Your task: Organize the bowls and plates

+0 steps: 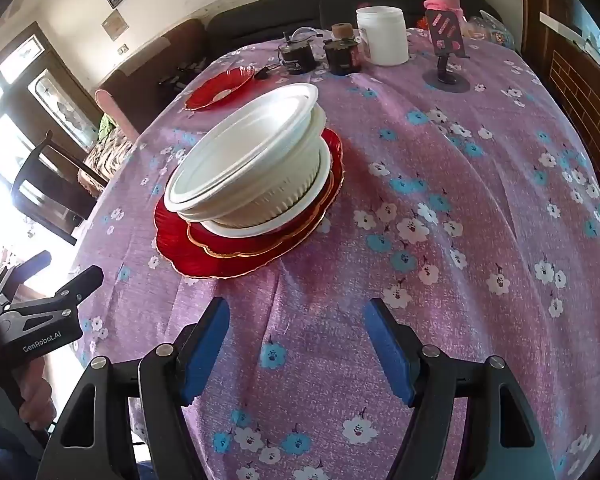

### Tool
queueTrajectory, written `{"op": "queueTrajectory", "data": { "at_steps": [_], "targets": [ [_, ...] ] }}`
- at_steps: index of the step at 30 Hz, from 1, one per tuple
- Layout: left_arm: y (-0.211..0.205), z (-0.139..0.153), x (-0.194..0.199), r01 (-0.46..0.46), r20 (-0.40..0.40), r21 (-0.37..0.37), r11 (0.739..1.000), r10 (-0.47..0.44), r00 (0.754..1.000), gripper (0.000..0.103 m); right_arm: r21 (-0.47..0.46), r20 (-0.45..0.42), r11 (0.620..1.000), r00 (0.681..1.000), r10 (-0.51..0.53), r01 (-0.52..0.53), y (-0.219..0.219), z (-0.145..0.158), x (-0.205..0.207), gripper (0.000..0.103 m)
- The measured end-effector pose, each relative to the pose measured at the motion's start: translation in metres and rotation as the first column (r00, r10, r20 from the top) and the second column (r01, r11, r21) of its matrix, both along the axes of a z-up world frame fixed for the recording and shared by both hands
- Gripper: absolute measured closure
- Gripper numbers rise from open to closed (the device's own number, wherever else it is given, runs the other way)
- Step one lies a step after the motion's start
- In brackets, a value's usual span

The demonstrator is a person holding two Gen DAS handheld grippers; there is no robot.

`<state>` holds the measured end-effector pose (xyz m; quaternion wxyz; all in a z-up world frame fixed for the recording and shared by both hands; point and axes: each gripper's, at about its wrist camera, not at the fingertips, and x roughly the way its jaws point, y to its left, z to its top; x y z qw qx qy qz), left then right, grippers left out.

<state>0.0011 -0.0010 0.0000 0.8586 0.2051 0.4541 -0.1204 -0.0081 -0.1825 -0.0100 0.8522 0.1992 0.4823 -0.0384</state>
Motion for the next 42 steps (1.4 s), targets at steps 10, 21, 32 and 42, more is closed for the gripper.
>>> {"op": "queueTrajectory", "data": {
  "at_steps": [10,21,32,42],
  "targets": [
    [0.000,-0.010,0.002,-0.010,-0.009,-0.005,1.000,0.010,1.000,0.002,0.000,-0.014,1.000,1.000,-0.010,0.010,-0.008,-0.006,-0.008,0.028],
    [-0.016,-0.064,0.008,0.043,-0.107,0.003,0.999,-0.043,0.993,0.002,-0.034,-0.097,0.992,0.988,-0.122,0.119,-0.026,-0.040,-0.012,0.028],
    [-0.041,-0.095,0.023,0.082,-0.052,-0.148,0.986,-0.090,0.995,0.002,-0.146,-0.041,0.963,0.971,-0.234,0.225,-0.057,-0.069,-0.016,0.028],
    [-0.043,-0.101,0.043,0.071,-0.069,-0.225,0.972,-0.089,0.994,0.000,-0.224,0.025,0.953,0.979,-0.204,0.205,-0.051,-0.084,0.002,0.001]
  ]
}}
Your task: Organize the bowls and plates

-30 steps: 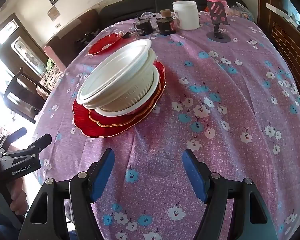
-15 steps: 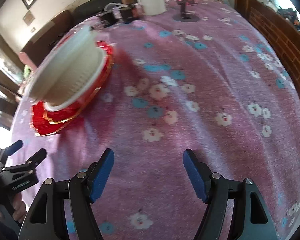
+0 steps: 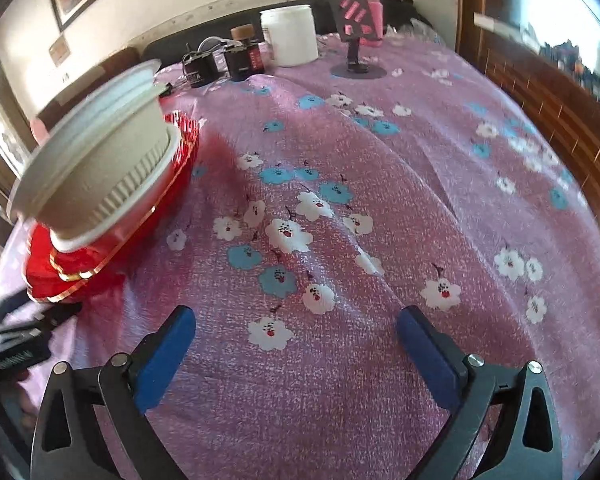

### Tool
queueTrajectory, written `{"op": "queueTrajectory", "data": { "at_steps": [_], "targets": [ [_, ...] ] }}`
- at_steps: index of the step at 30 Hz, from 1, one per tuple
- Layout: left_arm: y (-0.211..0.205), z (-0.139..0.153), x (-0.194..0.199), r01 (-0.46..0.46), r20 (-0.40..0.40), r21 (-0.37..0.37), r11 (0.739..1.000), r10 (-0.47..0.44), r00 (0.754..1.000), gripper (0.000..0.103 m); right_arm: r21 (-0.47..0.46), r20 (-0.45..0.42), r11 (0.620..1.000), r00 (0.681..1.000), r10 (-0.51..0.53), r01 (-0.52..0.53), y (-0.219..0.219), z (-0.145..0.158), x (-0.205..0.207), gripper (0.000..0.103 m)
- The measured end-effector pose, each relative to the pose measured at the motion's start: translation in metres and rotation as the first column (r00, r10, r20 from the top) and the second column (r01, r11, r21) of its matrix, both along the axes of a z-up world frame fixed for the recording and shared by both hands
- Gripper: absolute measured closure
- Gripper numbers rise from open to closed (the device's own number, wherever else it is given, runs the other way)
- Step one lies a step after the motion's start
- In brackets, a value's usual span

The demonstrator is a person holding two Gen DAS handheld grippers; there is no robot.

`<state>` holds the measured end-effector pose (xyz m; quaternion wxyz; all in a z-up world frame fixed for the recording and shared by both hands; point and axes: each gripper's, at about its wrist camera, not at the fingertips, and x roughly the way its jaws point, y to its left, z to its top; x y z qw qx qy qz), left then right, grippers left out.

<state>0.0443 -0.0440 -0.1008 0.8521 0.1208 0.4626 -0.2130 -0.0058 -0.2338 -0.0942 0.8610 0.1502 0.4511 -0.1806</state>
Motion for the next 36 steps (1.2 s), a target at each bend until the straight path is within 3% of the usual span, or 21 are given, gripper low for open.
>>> {"op": "queueTrajectory", "data": {
  "at_steps": [4,36],
  "targets": [
    [0.0016,-0.0013,-0.0005,0.001,0.002,0.001,1.000,-0.001,1.000,0.000,-0.063,-0.050,0.998,0.999,0.012,-0.015,0.0086,-0.0026,0.0052,0.001],
    [0.0034,-0.0004,-0.0062,0.003,0.004,0.000,1.000,-0.003,1.000,0.000,-0.066,-0.034,0.998,0.999,0.016,-0.018,0.0071,-0.0042,-0.0004,0.001]
  ]
}}
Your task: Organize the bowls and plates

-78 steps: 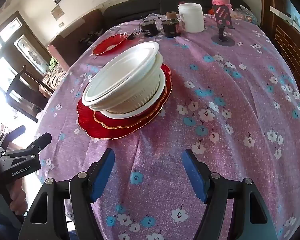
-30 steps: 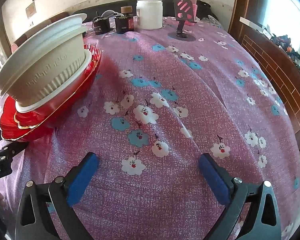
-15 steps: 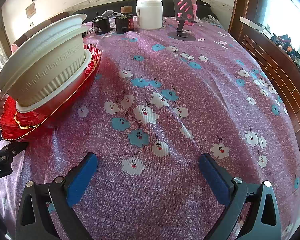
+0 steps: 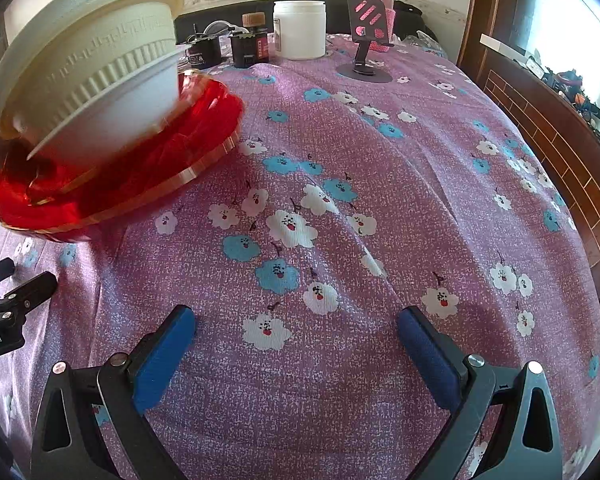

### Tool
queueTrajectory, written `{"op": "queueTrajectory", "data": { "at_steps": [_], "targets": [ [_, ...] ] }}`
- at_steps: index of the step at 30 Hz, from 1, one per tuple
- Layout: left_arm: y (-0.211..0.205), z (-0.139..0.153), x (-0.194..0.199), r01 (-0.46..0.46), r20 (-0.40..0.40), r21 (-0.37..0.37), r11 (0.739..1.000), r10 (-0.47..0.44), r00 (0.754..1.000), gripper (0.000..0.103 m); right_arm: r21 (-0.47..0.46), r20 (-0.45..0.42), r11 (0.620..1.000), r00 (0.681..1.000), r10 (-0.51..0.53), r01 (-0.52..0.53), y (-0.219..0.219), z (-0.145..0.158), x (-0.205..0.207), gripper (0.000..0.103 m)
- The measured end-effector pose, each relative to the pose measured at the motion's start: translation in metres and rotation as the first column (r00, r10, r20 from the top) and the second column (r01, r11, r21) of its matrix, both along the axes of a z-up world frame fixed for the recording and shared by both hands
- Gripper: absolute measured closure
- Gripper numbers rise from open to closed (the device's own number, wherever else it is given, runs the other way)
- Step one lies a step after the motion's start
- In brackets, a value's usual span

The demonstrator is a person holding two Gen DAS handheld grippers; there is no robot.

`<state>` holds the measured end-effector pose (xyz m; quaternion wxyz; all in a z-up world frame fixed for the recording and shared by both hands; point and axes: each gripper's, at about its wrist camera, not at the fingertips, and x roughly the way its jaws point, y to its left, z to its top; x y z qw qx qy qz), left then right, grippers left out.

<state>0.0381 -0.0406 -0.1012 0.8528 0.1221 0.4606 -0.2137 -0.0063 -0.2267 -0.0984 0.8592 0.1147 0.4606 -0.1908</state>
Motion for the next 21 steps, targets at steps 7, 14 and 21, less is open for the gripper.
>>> {"op": "queueTrajectory", "data": {
  "at_steps": [7,14,21],
  "targets": [
    [0.0028,-0.0008,-0.0005,0.000,0.001,0.000,1.000,0.000,1.000,0.000,-0.001,0.000,1.000,1.000,0.000,0.000,0.0002,0.0000,-0.0003,0.001],
    [0.0019,-0.0023,-0.0011,0.000,0.001,0.003,1.000,0.000,1.000,0.000,-0.001,0.001,1.000,1.000,0.002,-0.002,0.0006,0.0001,-0.0014,0.001],
    [-0.0007,-0.0006,-0.0024,0.000,0.001,0.002,1.000,0.000,1.000,0.000,0.000,0.000,1.000,1.000,0.005,-0.005,-0.0005,0.0010,-0.0013,0.001]
  ]
}}
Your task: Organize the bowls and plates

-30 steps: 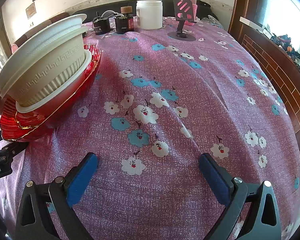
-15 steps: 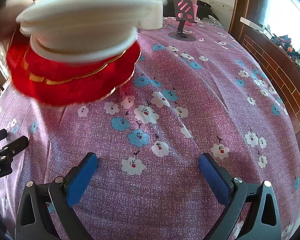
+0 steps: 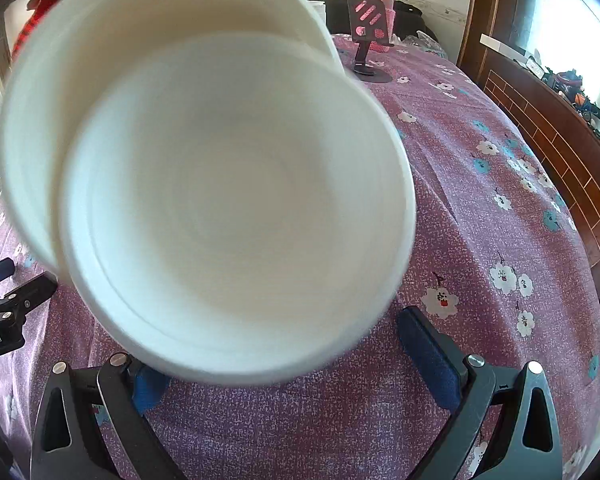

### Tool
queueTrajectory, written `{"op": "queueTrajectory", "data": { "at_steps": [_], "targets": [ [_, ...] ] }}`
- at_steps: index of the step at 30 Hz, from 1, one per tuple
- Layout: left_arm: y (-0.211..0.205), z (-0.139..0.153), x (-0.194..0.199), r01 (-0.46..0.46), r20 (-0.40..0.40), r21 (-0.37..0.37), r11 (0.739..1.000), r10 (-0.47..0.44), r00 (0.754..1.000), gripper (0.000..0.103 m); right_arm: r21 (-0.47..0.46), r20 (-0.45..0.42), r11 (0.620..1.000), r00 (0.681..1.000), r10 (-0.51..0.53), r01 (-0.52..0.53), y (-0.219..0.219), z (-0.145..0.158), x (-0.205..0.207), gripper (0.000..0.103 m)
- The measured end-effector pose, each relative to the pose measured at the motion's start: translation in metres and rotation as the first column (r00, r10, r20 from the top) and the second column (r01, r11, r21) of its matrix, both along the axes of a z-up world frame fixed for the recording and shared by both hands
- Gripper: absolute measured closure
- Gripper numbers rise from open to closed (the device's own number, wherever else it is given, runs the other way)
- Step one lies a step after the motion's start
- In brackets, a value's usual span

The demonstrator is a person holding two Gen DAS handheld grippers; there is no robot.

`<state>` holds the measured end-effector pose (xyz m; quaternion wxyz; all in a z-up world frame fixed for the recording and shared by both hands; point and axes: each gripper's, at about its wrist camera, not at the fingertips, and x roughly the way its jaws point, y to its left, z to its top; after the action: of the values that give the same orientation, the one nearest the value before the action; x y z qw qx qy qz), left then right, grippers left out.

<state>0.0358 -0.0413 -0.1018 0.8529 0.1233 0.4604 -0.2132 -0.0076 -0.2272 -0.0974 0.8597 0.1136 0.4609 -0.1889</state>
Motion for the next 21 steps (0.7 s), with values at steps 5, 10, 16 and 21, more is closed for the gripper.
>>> {"op": "queueTrajectory", "data": {
  "at_steps": [5,10,16,21],
  "targets": [
    [0.0003,0.0003,-0.0003,0.000,0.000,0.000,1.000,0.000,1.000,0.000,0.000,-0.001,1.000,1.000,0.000,0.000,0.0001,-0.0001,0.0000,0.001],
    [-0.0016,0.0002,-0.0004,0.000,-0.001,0.002,1.000,0.000,1.000,0.000,0.000,0.000,1.000,1.000,-0.001,0.001,0.0006,0.0003,0.0000,0.001],
    [-0.0024,0.0005,0.0005,0.000,-0.002,0.003,1.000,0.000,1.000,0.000,0.000,0.000,1.000,1.000,-0.001,0.001,0.0006,0.0006,0.0000,0.001],
    [-0.0025,0.0004,0.0006,0.000,-0.002,0.003,1.000,0.000,1.000,0.000,0.000,0.000,1.000,1.000,-0.001,0.001,0.0004,0.0007,0.0004,0.001]
  ]
}}
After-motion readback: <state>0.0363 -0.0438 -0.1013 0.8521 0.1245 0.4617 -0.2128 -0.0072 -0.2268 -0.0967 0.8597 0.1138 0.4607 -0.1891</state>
